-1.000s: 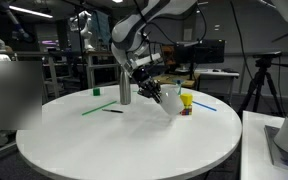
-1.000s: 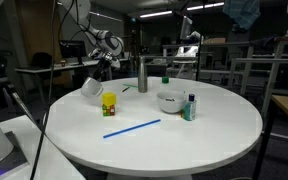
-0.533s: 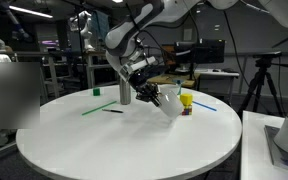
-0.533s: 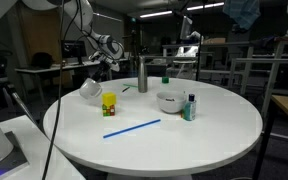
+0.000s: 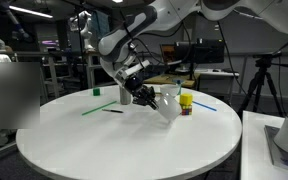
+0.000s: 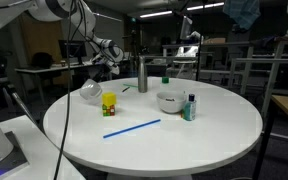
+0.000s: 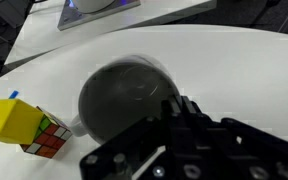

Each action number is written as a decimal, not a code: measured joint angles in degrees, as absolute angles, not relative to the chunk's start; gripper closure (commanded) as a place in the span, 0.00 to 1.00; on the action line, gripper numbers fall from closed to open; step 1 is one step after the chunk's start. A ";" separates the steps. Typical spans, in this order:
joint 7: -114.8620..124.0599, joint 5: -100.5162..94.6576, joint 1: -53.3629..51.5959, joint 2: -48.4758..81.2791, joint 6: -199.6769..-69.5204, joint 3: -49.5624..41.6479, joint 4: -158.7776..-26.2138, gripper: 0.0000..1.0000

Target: Change the Position of the cup and put it horizontally

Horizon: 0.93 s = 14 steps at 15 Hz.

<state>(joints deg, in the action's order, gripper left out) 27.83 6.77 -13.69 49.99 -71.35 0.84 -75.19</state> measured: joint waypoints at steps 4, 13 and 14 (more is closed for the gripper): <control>29.33 6.89 -13.70 54.07 -68.15 0.82 -69.49 0.98; 31.21 7.30 -13.65 62.00 -62.73 0.37 -58.72 0.98; 31.22 7.31 -13.63 62.65 -62.50 0.34 -57.84 0.98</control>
